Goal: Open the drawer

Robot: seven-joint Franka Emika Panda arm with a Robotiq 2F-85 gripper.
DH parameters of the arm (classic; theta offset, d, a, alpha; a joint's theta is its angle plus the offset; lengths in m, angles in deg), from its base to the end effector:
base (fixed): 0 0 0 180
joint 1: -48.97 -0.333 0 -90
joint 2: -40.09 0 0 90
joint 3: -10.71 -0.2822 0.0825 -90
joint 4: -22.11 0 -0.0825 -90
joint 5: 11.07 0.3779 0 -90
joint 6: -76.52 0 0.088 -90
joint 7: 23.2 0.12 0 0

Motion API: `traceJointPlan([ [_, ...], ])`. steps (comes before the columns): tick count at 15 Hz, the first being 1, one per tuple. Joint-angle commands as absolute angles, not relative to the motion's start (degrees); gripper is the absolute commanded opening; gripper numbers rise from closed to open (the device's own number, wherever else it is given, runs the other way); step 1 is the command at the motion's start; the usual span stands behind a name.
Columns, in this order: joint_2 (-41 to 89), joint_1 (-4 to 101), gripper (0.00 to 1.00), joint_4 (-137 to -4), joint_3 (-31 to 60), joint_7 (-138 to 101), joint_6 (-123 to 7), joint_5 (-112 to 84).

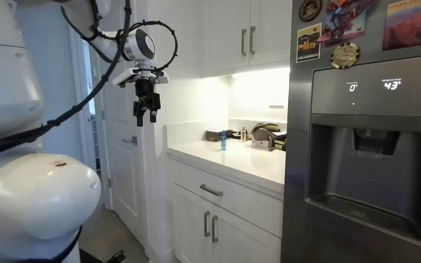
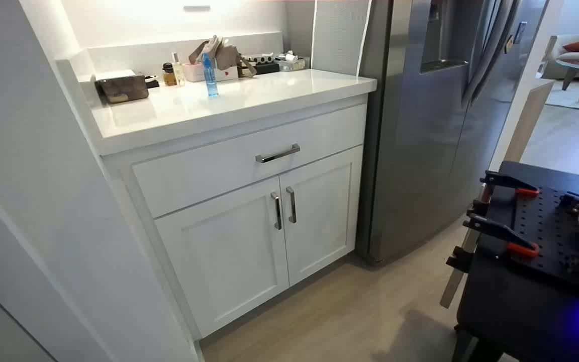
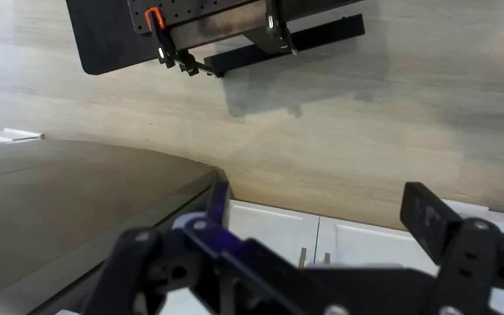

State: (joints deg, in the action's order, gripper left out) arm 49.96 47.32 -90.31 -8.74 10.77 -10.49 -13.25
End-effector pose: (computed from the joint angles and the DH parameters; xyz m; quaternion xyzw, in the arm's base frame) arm 0.4415 0.1719 0.4799 0.9823 -0.1154 -0.1025 0.1063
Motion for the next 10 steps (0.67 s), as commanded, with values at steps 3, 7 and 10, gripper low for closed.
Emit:
traceJointPlan([
  [3, 48.2, 44.6, 1.0, -88.9, -6.4, 10.5, -9.6, -14.5],
  [7, 42.5, 42.6, 1.0, -85.9, -6.0, 6.3, -9.8, -23.2],
  [10, 39.6, 40.8, 1.0, -85.0, -5.1, -0.9, -11.1, -28.1],
])
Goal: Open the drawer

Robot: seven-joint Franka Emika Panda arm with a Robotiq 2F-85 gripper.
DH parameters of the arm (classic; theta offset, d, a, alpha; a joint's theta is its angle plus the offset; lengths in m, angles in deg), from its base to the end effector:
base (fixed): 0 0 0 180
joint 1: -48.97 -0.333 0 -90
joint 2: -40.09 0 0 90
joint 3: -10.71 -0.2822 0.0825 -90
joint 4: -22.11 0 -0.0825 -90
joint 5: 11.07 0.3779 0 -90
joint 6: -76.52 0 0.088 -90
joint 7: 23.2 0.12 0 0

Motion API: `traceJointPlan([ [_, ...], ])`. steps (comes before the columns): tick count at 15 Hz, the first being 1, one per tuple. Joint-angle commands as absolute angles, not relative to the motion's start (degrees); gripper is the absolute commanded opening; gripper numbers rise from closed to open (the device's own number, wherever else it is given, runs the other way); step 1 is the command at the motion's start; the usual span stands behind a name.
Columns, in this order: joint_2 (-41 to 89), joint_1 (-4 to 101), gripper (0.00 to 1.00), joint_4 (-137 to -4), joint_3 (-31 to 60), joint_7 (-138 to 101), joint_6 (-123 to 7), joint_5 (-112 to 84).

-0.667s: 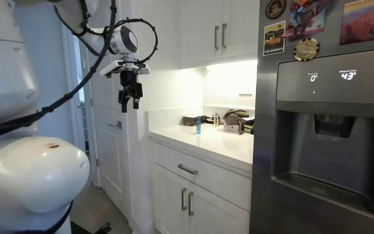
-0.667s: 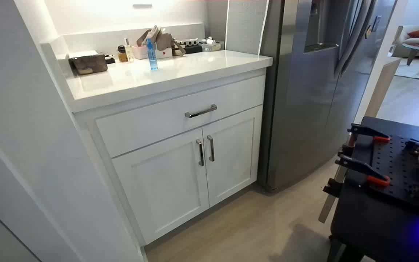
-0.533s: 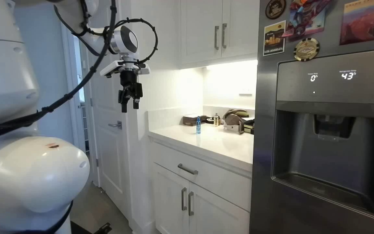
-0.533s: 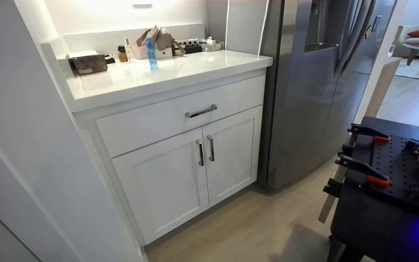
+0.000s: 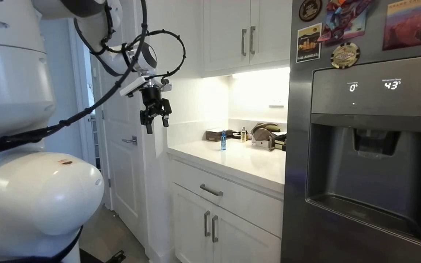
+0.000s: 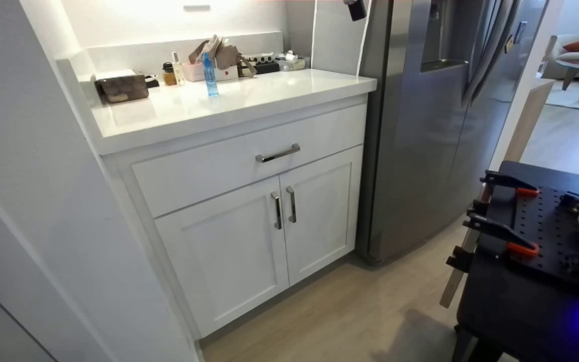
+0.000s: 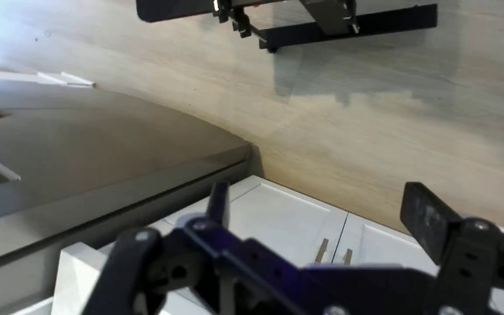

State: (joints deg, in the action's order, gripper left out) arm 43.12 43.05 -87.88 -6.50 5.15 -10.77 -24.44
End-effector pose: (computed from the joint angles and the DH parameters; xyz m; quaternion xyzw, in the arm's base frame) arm 0.4674 0.1702 0.4477 0.9771 -0.0315 -0.1005 0.1851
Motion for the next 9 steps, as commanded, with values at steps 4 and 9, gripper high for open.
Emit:
traceJointPlan([
  [4, 35.9, 39.6, 1.0, -84.1, -3.5, -13.1, -11.4, -33.4],
  [9, 27.9, 39.9, 1.0, -80.8, -0.5, -28.5, -18.3, -44.6],
])
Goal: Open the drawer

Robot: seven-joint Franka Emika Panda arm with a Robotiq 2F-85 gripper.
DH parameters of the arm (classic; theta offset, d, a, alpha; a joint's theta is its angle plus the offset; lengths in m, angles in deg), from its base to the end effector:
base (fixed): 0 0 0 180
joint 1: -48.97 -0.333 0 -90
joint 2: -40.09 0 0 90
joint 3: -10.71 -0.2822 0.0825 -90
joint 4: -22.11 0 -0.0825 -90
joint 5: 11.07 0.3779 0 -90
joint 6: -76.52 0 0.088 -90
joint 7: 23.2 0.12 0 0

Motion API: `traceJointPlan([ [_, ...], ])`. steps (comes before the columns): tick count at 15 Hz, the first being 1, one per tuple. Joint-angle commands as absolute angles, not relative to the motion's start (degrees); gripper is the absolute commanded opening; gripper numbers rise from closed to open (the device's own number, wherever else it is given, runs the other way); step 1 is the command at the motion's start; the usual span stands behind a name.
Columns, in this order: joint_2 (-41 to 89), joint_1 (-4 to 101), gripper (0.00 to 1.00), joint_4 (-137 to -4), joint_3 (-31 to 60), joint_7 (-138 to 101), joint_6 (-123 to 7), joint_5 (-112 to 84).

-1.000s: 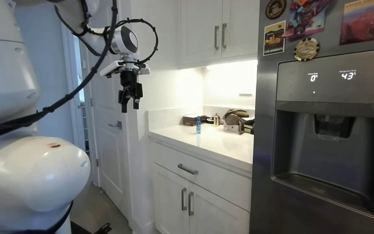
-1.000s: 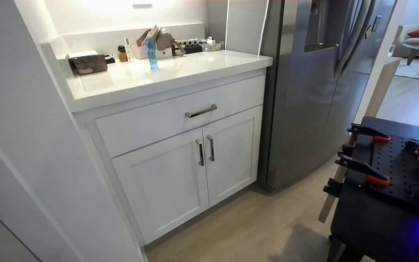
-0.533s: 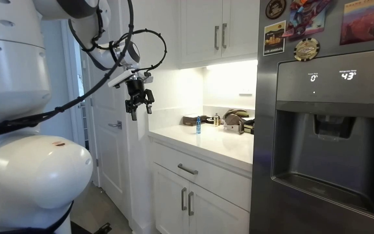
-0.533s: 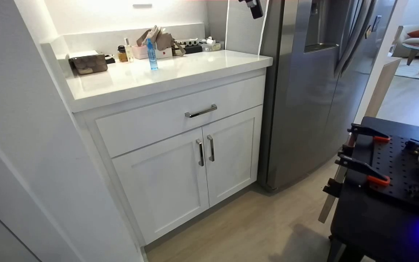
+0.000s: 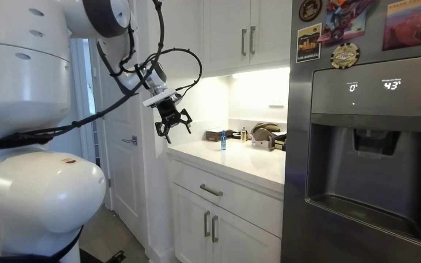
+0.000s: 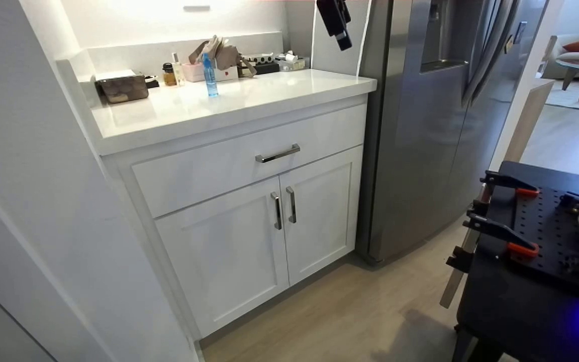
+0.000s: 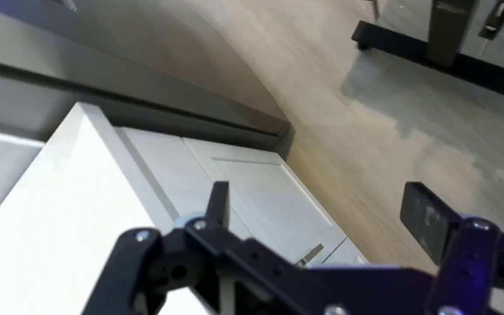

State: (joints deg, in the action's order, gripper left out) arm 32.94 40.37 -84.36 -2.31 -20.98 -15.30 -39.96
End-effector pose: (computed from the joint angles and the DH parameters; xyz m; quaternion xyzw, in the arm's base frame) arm 0.5229 0.1434 0.3963 0.9314 0.2163 -0.1296 0.2623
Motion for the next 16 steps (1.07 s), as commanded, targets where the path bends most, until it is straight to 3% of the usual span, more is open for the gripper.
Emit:
traceJointPlan([
  [1, 25.9, 40.0, 1.0, -79.6, 0.0, -31.5, -20.5, -45.6],
  [11, 13.1, 43.6, 1.0, -76.3, 1.2, -62.1, -44.4, -44.9],
  [16, 11.8, 43.3, 1.0, -77.5, 2.7, -70.8, -48.1, -41.5],
])
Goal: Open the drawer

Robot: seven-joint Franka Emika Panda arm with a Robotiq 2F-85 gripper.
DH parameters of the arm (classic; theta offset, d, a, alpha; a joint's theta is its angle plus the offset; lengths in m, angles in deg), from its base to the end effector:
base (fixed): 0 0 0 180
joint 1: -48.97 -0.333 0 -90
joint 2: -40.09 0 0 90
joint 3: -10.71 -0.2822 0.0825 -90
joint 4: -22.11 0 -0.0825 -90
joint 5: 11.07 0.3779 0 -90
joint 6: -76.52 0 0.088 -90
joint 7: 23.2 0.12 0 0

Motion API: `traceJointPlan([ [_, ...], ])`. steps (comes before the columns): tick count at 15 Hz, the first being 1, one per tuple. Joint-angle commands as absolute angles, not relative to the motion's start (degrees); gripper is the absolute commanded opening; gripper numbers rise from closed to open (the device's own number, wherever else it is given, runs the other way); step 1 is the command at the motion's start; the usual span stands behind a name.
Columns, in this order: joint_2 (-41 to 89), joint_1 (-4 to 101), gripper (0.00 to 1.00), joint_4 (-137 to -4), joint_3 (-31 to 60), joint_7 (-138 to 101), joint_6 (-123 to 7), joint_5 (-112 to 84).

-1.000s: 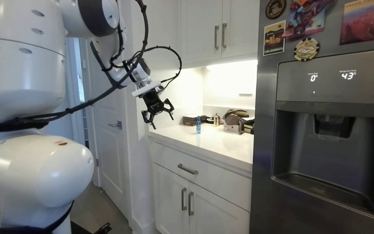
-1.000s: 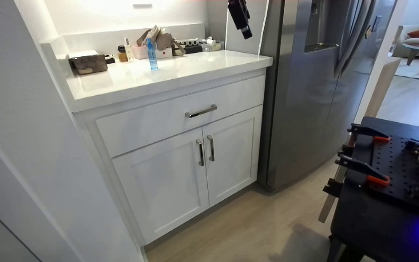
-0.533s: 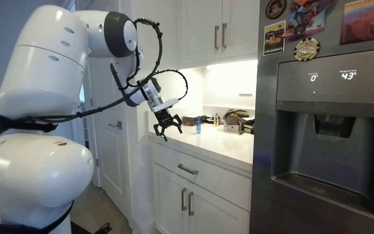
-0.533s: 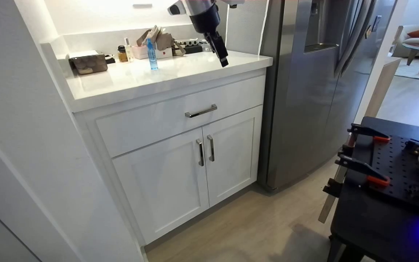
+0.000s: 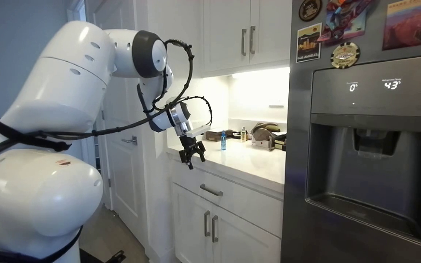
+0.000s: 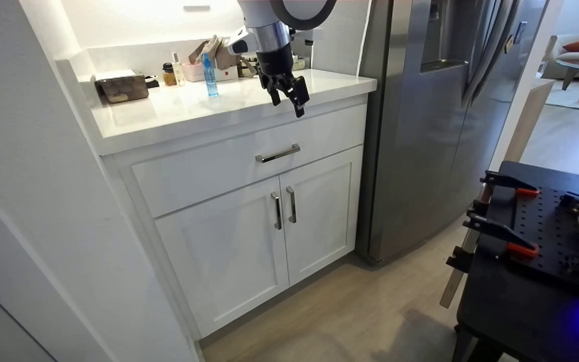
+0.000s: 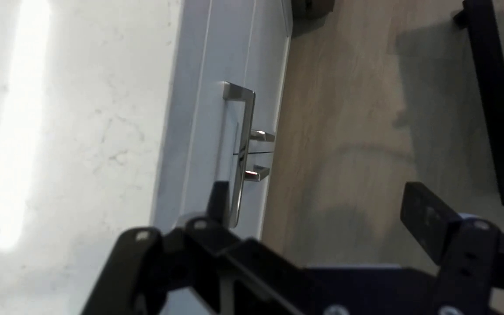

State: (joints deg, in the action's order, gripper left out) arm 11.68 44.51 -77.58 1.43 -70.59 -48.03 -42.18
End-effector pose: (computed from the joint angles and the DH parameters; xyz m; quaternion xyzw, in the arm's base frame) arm 0.6290 0.1211 0.2558 0.7608 0.6233 -0.0737 0.1649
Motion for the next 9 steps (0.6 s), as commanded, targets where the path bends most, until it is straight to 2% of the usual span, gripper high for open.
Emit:
traceJointPlan([
  [1, 11.5, 43.4, 1.0, -77.5, 2.9, -71.7, -48.2, -41.0],
  [7, 11.3, 43.0, 1.0, -77.5, 3.1, -71.6, -48.1, -41.1],
  [9, 12.0, 42.2, 1.0, -81.7, 3.6, -68.9, -52.6, -43.4],
])
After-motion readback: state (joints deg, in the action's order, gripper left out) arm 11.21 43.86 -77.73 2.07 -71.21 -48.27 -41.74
